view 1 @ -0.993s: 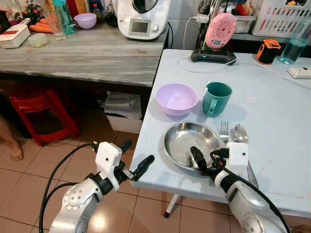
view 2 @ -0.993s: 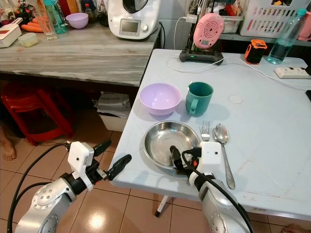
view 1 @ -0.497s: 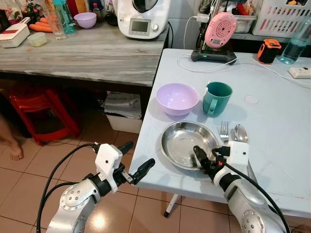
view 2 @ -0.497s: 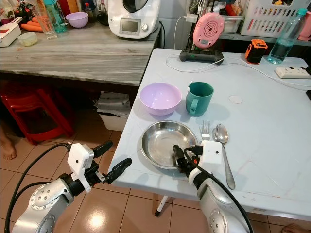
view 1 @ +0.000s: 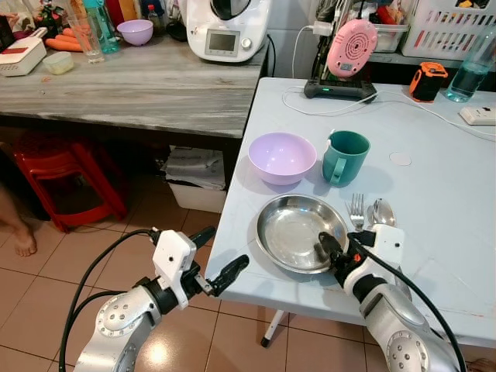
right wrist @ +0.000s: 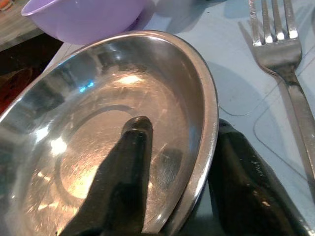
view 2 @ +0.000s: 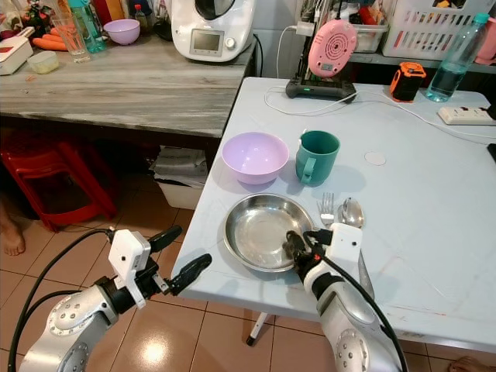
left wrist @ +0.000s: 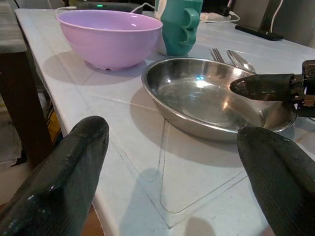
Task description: Setting the table
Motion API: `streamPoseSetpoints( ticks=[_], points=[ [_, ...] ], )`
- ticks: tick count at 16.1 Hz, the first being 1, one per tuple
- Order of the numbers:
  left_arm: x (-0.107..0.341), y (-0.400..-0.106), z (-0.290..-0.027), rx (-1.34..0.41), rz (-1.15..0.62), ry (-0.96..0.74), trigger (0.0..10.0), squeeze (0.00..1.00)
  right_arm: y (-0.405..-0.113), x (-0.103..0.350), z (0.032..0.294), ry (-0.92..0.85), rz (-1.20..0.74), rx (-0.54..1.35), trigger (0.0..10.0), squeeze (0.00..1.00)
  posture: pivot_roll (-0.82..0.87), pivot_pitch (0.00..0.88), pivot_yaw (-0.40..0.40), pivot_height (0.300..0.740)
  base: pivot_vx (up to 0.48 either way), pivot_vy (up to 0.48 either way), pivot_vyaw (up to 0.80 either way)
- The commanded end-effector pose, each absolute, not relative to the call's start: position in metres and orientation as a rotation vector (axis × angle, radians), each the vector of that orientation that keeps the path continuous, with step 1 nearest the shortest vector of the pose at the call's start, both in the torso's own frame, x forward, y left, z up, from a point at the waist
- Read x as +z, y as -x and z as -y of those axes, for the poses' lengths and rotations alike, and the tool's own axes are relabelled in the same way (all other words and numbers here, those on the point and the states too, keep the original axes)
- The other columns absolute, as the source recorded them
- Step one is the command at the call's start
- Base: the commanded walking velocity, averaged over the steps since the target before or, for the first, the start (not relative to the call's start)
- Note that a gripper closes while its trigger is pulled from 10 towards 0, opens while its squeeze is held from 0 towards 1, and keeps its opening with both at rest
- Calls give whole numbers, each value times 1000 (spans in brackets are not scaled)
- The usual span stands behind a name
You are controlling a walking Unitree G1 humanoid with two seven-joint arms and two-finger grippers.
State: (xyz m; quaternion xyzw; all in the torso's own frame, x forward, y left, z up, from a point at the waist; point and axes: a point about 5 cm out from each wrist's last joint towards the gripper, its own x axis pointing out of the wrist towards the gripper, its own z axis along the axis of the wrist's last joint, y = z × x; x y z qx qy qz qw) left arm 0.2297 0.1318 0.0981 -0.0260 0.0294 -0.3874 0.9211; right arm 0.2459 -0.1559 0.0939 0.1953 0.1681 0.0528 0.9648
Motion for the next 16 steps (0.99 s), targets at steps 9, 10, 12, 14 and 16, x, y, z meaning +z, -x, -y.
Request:
streamPoseSetpoints(
  ticks=[9,10,12,14,16],
  points=[
    [102,-227,-128,-829,-37,53,10000,0,-240,78,157,-465,-443,46,0,0,-55,77,14,740,0,0,0],
    [102,-228,-127,-830,-34,54,10000,0,-242,78,157,-470,-444,45,0,0,-51,75,9,740,0,0,0],
    [103,-230,-127,-822,-26,57,10000,0,-244,79,156,-476,-441,46,0,0,-48,68,6,740,0,0,0],
    [103,-234,-128,-804,-16,58,10000,0,-248,85,158,-503,-415,28,0,0,-39,54,6,740,0,0,0],
    [104,-236,-130,-786,-4,50,10000,0,-251,87,161,-512,-392,-4,0,0,-23,34,14,740,0,0,0]
  ],
)
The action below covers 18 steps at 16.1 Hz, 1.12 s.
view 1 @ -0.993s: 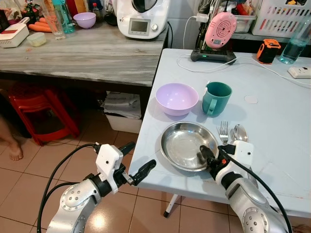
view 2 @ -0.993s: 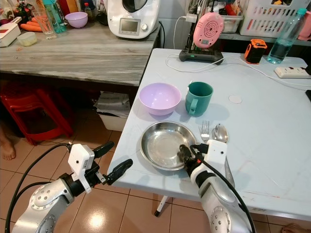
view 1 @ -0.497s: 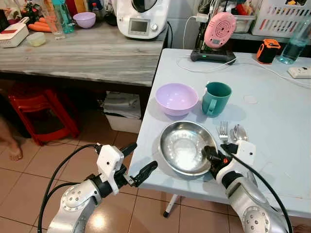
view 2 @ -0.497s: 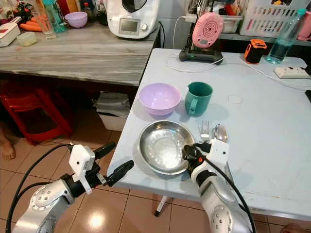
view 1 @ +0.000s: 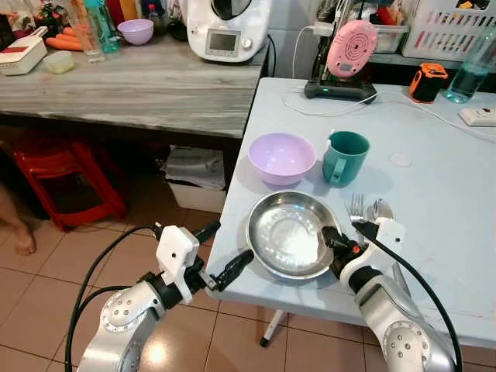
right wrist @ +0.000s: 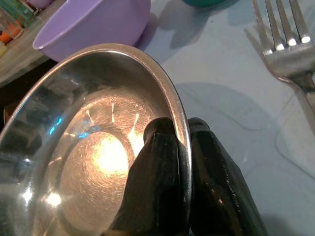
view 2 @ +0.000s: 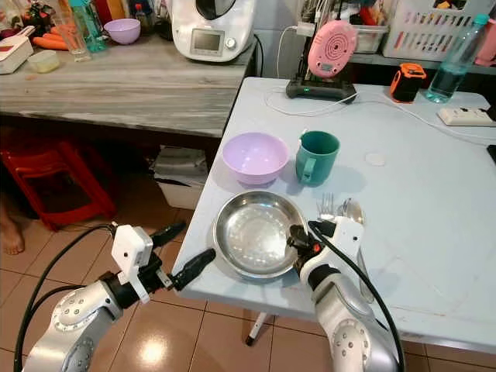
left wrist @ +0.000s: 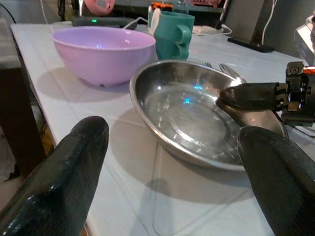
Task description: Setting the table
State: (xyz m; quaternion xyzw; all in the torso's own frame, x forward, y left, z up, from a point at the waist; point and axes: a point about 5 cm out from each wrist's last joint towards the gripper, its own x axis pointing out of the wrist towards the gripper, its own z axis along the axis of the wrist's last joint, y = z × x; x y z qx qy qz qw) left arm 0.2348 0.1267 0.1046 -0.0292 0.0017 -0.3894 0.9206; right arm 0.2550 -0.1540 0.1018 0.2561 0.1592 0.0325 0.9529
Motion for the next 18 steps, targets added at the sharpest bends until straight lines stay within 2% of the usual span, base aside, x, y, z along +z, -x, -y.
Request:
streamPoseSetpoints(
  ticks=[1,5,7,8,9,13,18],
  points=[
    [105,-236,-132,-772,3,43,10000,0,-251,89,162,-524,-381,-19,0,0,-16,29,14,740,0,0,0],
    [109,-248,-141,-686,10,33,10000,0,-246,88,167,-528,-369,-81,0,0,-18,41,30,740,0,0,0],
    [105,-263,-149,-545,-21,43,10000,0,-244,88,166,-499,-362,-97,0,0,-24,39,36,740,0,0,0],
    [103,-267,-150,-501,-35,34,10000,0,-245,90,166,-477,-354,-90,3137,0,-24,39,36,740,0,0,0],
    [101,-269,-147,-493,-37,53,10000,0,-248,96,162,-419,-325,-49,10000,0,-30,35,30,740,0,0,0],
    [102,-278,-149,-420,-20,151,10000,0,-250,103,165,-328,-283,-27,10000,0,-42,29,3,740,0,0,0],
    [106,-288,-148,-400,6,166,10000,0,-259,110,162,-290,-235,15,10000,0,-51,10,4,740,0,338,-271]
  ],
)
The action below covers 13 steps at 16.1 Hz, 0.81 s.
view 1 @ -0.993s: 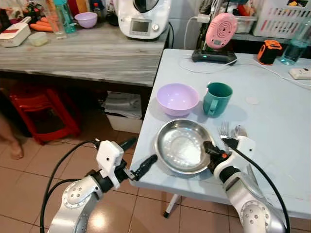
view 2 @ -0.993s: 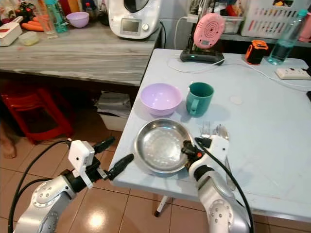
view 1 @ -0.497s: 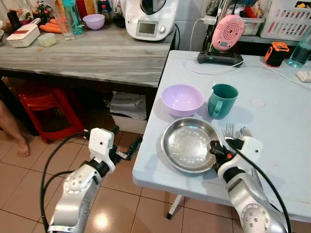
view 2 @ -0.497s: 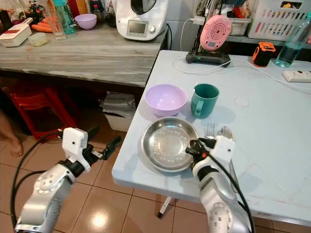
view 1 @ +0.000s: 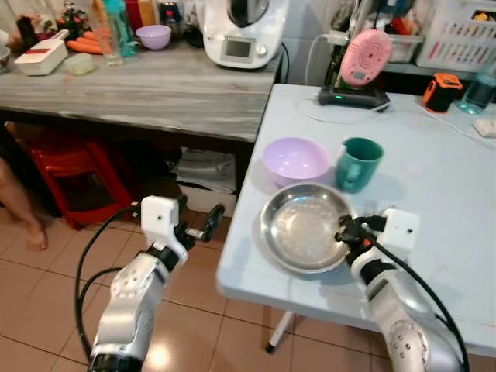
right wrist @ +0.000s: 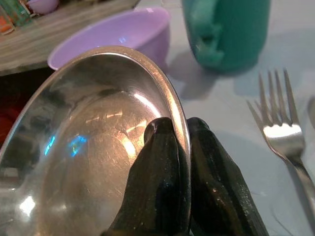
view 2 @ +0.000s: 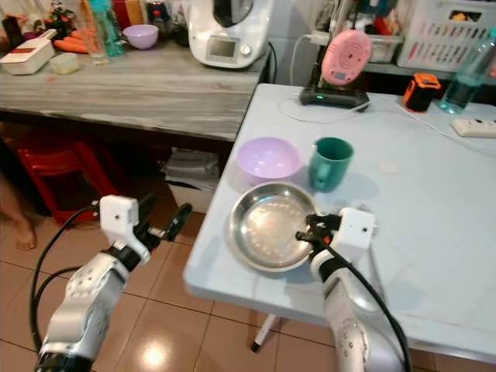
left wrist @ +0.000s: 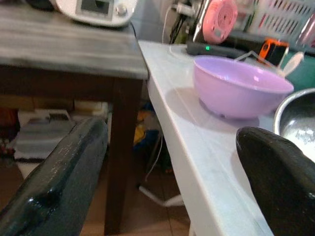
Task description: Setting the table
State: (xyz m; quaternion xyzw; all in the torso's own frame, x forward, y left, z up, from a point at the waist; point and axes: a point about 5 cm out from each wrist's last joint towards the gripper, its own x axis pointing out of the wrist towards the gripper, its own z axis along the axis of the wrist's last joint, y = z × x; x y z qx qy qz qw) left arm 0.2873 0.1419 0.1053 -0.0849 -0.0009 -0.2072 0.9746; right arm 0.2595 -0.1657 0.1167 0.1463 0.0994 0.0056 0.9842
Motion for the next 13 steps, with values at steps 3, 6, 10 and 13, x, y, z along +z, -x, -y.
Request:
streamPoseSetpoints(
  ticks=[3,6,10,13],
  points=[
    [106,-294,-146,-409,14,165,10000,0,-260,113,163,-263,-214,26,10000,0,-69,1,9,740,0,411,-442],
    [107,-298,-144,-405,24,170,10000,0,-262,115,166,-251,-202,19,10000,0,-77,0,4,740,0,421,-408],
    [106,-299,-144,-393,29,175,10000,0,-263,117,166,-241,-184,25,10000,0,-77,0,-2,740,0,422,-200],
    [106,-299,-145,-379,32,171,10000,0,-262,119,168,-244,-165,14,10000,0,-77,0,-2,740,0,423,0]
  ],
)
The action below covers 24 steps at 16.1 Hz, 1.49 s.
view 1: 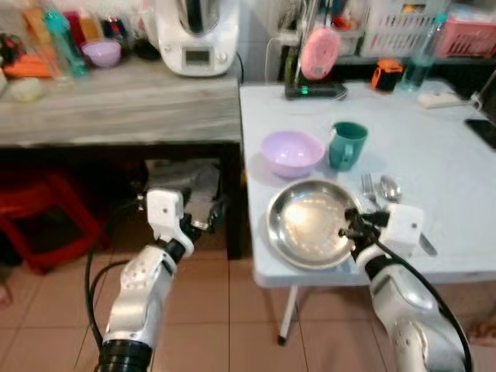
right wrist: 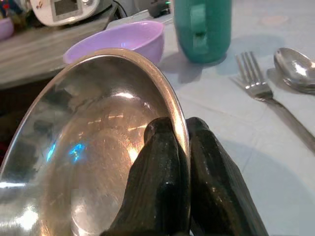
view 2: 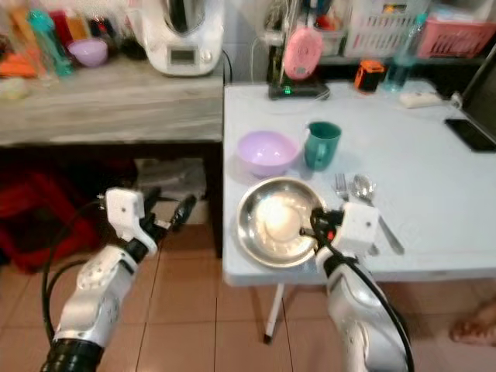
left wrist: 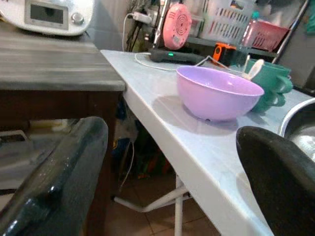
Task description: Setting the table
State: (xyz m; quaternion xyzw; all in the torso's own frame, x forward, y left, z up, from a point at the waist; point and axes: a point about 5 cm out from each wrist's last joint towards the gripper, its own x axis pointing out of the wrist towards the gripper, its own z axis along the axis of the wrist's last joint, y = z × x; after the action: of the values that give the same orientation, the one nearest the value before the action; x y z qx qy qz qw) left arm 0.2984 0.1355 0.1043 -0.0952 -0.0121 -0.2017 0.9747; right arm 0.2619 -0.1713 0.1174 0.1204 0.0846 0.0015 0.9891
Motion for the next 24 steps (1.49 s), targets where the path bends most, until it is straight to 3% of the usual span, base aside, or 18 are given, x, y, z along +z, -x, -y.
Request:
streamPoseSetpoints(
  ticks=[1,13,15,16,24],
  points=[
    [105,-300,-145,-373,31,170,10000,0,-262,120,170,-243,-152,4,10000,0,-77,0,-2,740,0,424,0],
    [104,-305,-147,-328,32,148,10000,0,-262,138,182,-234,-23,-57,10000,0,-88,0,8,740,0,439,0],
    [104,-307,-152,-269,39,108,10000,0,-261,139,181,-228,-16,-52,10000,0,-88,0,8,740,0,0,0],
    [102,-307,-156,-268,37,3,10000,0,-261,139,181,-229,-13,-50,10000,0,-88,0,8,740,0,0,0],
    [102,-307,-156,-268,49,24,10000,0,-261,140,181,-216,-2,-51,10000,0,-90,2,10,740,211,0,474]
  ],
)
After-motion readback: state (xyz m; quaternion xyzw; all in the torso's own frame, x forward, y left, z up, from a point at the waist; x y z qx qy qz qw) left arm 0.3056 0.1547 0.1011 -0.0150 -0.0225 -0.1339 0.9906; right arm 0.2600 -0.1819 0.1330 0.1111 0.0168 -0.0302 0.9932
